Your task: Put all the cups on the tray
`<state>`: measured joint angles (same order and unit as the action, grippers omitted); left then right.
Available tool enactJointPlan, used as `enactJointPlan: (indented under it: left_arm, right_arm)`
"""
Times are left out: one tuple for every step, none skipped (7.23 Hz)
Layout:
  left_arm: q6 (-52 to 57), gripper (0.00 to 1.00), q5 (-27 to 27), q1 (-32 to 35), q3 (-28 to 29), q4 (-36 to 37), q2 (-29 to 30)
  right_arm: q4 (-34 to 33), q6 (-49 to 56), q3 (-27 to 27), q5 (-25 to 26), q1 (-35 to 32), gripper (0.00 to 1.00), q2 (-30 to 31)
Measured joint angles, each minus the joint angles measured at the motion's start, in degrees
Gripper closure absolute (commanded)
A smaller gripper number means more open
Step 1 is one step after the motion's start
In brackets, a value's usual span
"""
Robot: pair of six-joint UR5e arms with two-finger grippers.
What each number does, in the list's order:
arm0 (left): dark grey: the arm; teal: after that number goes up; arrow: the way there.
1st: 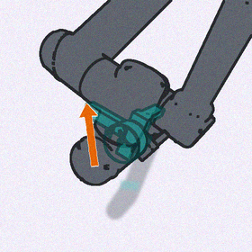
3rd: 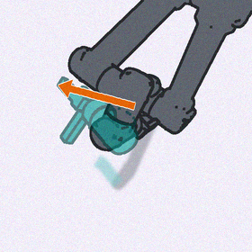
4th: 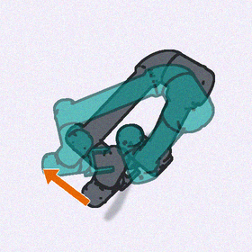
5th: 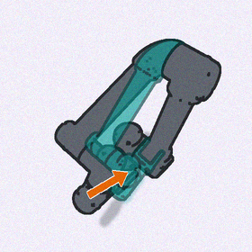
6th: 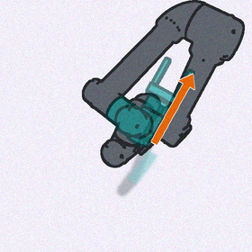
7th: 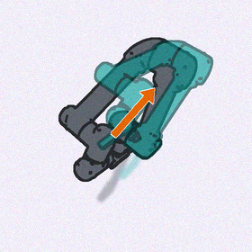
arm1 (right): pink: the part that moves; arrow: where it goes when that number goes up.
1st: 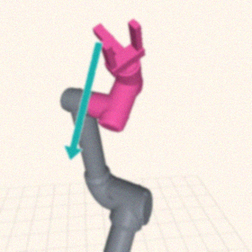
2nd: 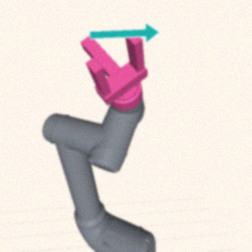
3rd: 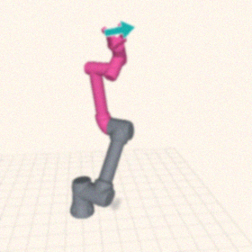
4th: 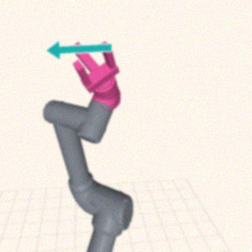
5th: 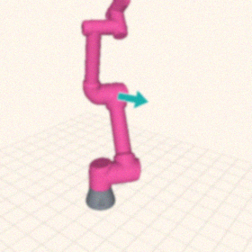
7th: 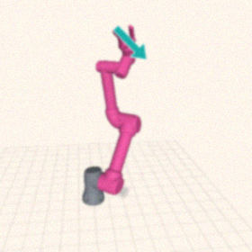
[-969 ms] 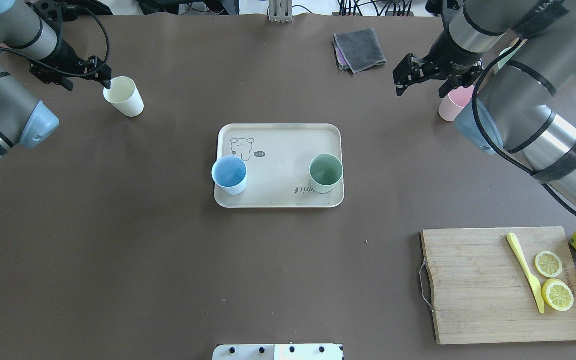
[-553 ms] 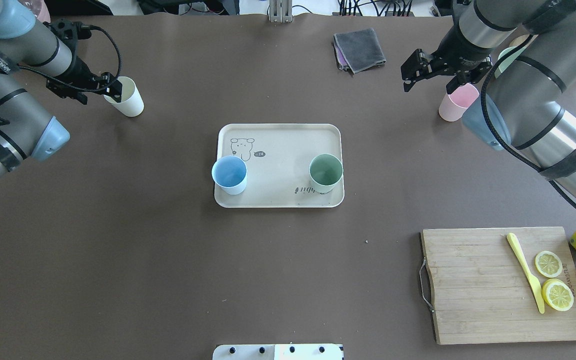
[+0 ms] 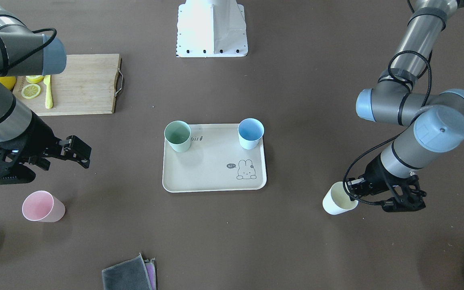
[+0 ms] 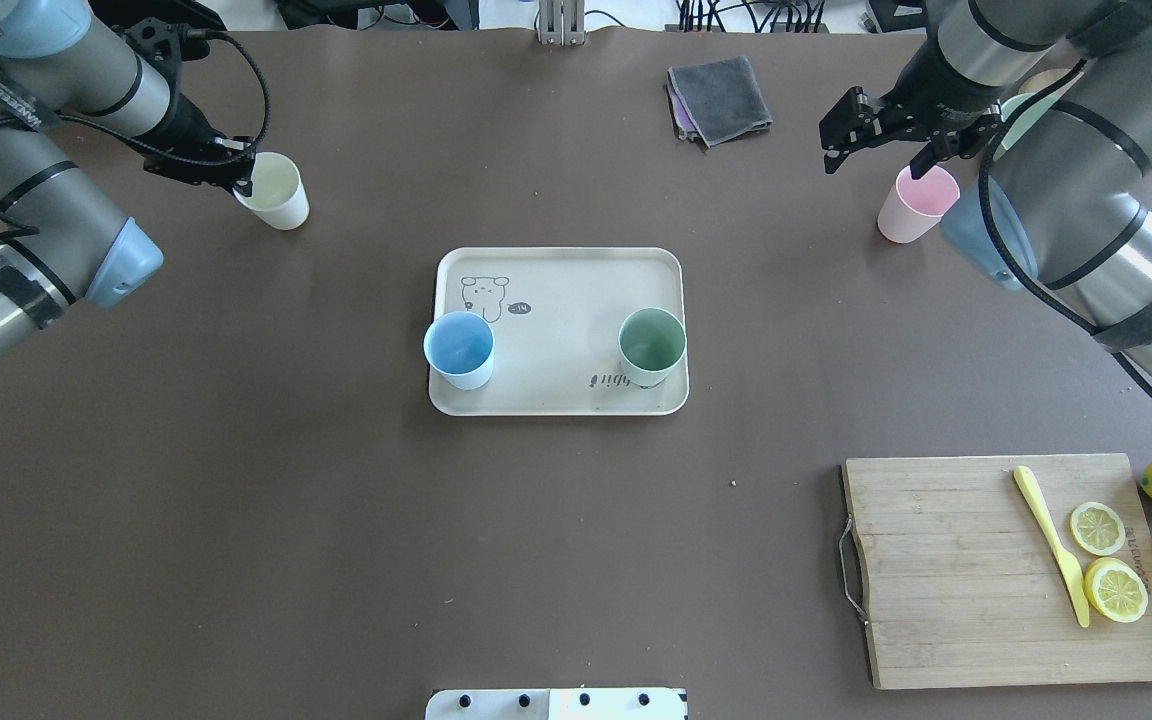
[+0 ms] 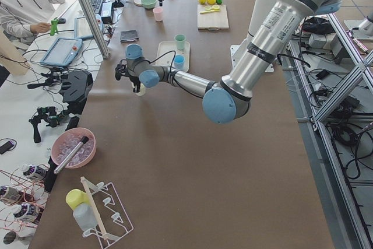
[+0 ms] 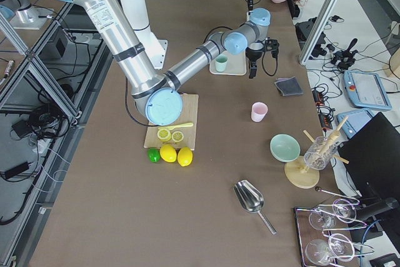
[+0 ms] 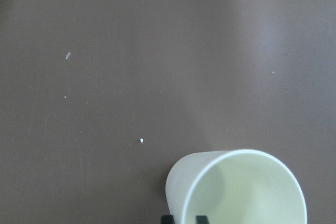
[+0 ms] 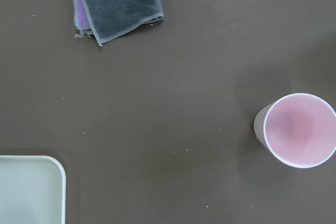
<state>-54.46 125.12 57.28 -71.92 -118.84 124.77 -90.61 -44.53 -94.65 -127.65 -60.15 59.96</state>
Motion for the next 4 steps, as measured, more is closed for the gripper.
enactJointPlan:
  left_arm:
    - [-4.13, 1.00, 0.06, -1.12, -0.89, 0.43, 2.43]
    - [-8.61, 1.00, -0.17, -3.12, -2.34, 1.48, 4.46]
    - [-12.43, 1.00, -1.49, -5.89, -4.10, 2.60, 5.74]
    - [-15.38, 1.00, -3.89, -9.27, -5.78, 3.31, 6.31]
  right_arm:
    - [0.00, 2.74, 1.15, -0.01, -1.65, 0.03, 0.74]
    - [0.02, 6.13, 2.83, -0.06, -3.67, 0.03, 1.57]
    - [0.16, 9.00, 4.76, -0.07, -5.44, 0.03, 2.37]
    - [0.37, 11.55, 6.90, -0.05, -6.76, 0.03, 2.83]
